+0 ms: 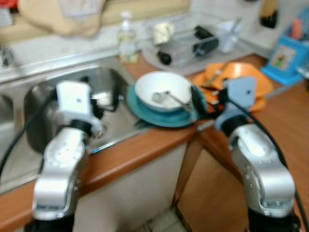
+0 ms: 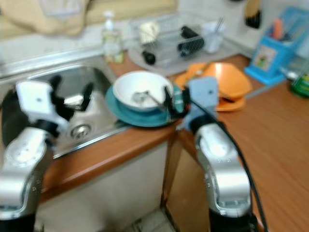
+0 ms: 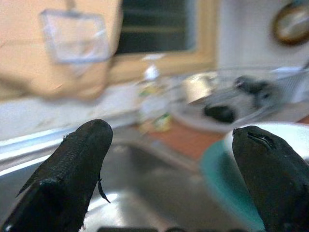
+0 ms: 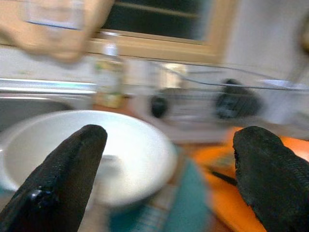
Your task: Kitchen organization
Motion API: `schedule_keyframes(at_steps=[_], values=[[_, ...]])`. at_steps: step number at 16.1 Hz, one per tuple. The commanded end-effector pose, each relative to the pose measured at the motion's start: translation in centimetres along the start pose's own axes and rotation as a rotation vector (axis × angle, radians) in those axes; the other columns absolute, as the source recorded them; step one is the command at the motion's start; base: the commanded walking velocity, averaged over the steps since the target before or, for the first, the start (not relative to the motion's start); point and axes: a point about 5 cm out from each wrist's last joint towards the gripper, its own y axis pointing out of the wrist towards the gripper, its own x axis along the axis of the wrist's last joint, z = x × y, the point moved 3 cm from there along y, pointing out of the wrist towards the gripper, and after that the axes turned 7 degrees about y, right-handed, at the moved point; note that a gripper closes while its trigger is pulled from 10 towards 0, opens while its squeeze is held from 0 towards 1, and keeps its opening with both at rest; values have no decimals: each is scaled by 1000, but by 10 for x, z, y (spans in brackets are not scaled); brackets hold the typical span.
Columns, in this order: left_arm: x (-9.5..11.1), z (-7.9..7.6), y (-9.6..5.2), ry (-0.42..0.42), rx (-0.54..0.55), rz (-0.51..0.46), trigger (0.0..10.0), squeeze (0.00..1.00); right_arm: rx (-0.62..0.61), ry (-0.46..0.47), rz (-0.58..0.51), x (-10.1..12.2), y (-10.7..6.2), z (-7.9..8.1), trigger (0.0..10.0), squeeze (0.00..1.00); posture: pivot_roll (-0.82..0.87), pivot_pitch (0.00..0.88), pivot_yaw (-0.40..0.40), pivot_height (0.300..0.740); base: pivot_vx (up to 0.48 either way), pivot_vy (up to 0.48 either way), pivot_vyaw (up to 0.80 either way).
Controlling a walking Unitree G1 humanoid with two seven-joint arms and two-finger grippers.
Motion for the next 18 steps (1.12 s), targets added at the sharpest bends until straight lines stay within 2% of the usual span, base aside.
schedule_keyframes(at_steps=[1, 4, 5, 6, 8, 10, 12, 16, 18], values=[[2, 1, -4, -4, -11, 1, 10000, 0, -16, 12, -37, 10, -3, -4, 10000, 0, -15, 0, 27, 740, 0, 0, 0], [3, 2, -6, -11, -18, 12, 10000, 0, 6, 36, -60, 20, -5, -7, 10000, 0, -16, 0, 34, 740, 0, 0, 0], [1, 1, -5, -6, -39, 22, 10000, 0, 47, 53, -65, 23, -5, -5, 10000, 0, -18, 0, 36, 740, 0, 0, 0], [-2, 0, -4, -1, -49, 40, 10000, 0, 52, 20, -85, 28, -4, -8, 10000, 0, -21, 0, 36, 740, 0, 0, 0], [-9, -3, -1, -1, -64, 65, 10000, 0, 73, 45, -85, 31, -2, -11, 10000, 0, -23, 0, 36, 740, 0, 0, 0], [-14, -6, 3, 8, -77, 81, 10000, 0, 129, 28, -39, 28, -3, -11, 10000, 0, -28, 0, 37, 740, 0, 0, 0], [-11, -8, 7, 0, -69, 73, 10000, 0, 91, 8, 6, 20, -1, -17, 10000, 0, -26, 0, 36, 740, 0, 0, 0], [-12, -11, 6, 3, -45, 70, 10000, 0, 15, 73, 22, 11, -3, -25, 10000, 0, -24, 0, 36, 740, 0, 0, 0], [-11, -14, 7, -1, -52, 62, 10000, 0, -16, 63, 23, 8, -4, -26, 10000, 0, -23, 0, 35, 740, 0, 0, 0]])
